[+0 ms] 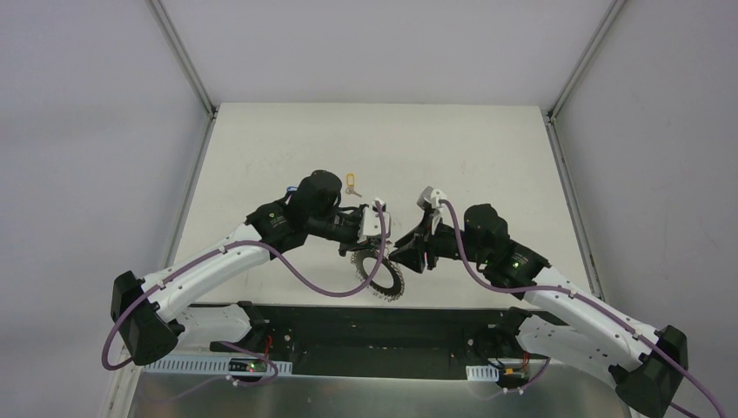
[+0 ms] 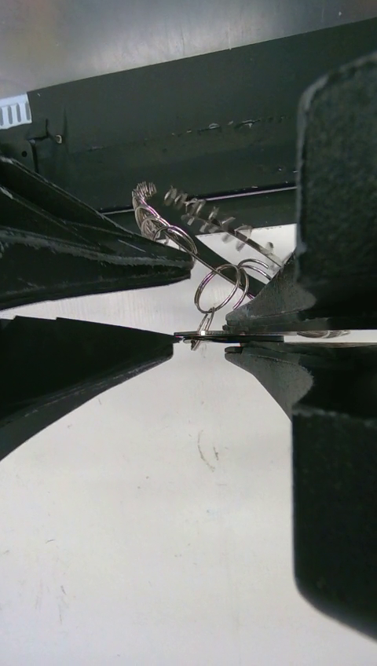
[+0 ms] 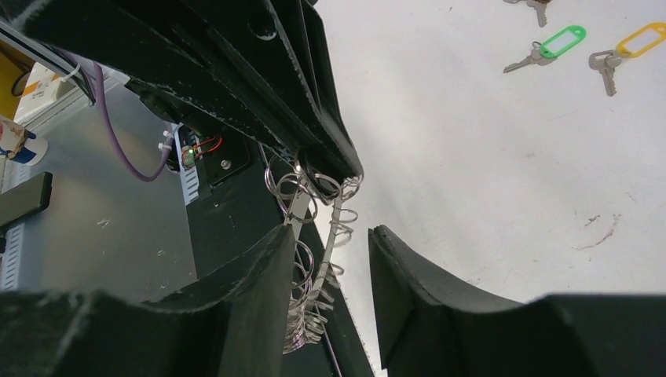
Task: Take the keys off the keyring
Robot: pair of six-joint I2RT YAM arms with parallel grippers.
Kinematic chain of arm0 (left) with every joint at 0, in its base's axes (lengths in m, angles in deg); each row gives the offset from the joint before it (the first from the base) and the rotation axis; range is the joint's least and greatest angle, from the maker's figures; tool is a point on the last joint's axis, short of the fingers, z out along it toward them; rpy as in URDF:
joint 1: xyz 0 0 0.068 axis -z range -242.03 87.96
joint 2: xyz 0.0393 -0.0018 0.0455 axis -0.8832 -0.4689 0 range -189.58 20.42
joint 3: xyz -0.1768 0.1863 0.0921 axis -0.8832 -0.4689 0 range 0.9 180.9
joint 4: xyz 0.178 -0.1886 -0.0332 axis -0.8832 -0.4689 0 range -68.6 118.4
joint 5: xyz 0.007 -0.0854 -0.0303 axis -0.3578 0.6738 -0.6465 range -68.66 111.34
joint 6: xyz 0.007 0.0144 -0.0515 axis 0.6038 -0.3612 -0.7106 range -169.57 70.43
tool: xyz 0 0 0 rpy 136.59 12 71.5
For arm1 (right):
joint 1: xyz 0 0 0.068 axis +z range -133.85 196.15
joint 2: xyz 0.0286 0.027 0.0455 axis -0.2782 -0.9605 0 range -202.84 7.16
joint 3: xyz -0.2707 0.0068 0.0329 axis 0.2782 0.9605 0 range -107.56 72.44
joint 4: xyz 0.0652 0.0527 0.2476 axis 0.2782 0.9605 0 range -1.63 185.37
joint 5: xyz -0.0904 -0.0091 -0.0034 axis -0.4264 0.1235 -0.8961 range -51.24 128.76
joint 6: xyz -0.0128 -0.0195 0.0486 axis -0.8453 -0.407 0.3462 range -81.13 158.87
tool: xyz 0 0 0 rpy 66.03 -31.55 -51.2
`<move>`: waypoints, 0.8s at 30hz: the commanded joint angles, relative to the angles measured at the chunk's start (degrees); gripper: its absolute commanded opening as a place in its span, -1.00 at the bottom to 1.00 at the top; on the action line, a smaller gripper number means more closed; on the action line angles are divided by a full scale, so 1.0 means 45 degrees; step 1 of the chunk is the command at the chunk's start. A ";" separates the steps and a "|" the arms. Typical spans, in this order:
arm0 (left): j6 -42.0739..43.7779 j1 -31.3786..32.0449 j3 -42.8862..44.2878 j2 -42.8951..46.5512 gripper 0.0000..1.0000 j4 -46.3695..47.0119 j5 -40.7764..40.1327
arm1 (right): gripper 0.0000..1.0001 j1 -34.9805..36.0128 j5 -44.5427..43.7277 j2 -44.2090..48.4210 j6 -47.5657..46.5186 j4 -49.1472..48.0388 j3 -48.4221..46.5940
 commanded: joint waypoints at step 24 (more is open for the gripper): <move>0.1454 0.0689 0.1517 0.0243 -1.00 -0.0227 -0.3055 | 0.20 0.0143 0.2234 0.0558 0.1707 -0.1268 0.0501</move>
